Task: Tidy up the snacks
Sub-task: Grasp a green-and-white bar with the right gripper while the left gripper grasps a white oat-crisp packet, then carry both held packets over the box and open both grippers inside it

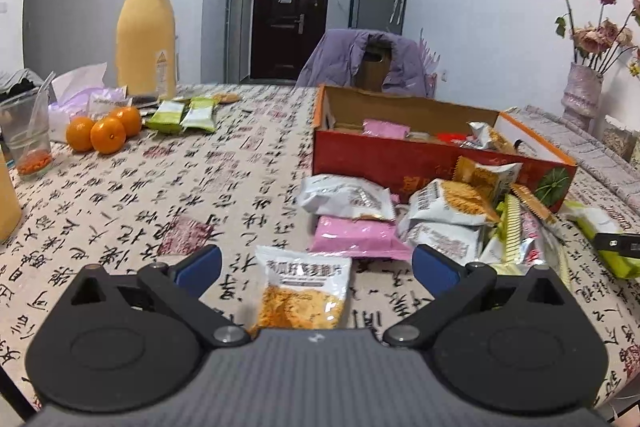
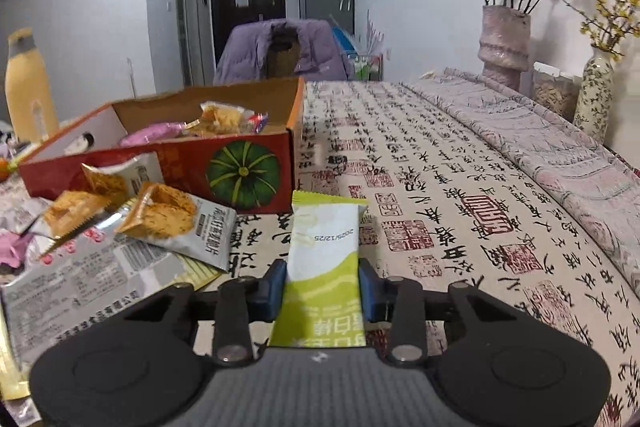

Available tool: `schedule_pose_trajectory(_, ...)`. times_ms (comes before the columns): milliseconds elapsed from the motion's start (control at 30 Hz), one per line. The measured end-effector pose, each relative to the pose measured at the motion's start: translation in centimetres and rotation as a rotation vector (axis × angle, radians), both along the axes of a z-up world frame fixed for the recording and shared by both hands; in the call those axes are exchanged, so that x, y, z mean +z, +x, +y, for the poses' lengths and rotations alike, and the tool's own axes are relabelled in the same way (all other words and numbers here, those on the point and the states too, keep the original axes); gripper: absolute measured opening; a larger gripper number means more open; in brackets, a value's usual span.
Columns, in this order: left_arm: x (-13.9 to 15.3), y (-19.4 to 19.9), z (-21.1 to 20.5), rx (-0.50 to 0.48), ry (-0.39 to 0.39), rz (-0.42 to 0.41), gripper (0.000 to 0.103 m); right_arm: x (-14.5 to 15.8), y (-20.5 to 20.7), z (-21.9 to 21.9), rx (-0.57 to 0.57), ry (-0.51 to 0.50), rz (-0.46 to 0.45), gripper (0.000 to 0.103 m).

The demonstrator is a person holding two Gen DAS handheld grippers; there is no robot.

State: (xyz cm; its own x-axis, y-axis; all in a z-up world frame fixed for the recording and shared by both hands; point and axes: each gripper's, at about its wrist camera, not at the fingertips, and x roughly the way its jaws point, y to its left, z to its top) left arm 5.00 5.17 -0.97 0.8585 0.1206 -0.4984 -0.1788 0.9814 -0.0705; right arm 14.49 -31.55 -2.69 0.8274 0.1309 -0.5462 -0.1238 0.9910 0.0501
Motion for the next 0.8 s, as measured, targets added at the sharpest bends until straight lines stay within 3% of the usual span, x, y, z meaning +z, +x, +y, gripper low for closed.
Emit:
schedule_pose_trajectory(433,-1.8,1.6,1.0,0.02,0.005,0.129,0.1,0.8,-2.9,-0.7,0.021,0.05,-0.077,0.035)
schedule_pose_trajectory(500,-2.0,1.7,0.9,0.018,0.008,0.14,0.082,0.8,-2.9,-0.6,0.028,0.052,-0.076,0.035)
schedule_pose_trajectory(567,-2.0,1.7,0.7,0.021,0.024,0.14,0.074,0.8,-3.0,-0.5,0.035,0.055,-0.077,0.036)
schedule_pose_trajectory(667,-1.8,1.5,0.6,0.009,0.024,0.129,0.048,0.8,-3.2,-0.3,0.045,0.057,-0.08,0.036)
schedule_pose_trajectory(800,-1.7,1.2,0.6,0.009,0.015,0.119,0.043,0.8,-3.4,-0.1,0.053,0.062,-0.086,0.036)
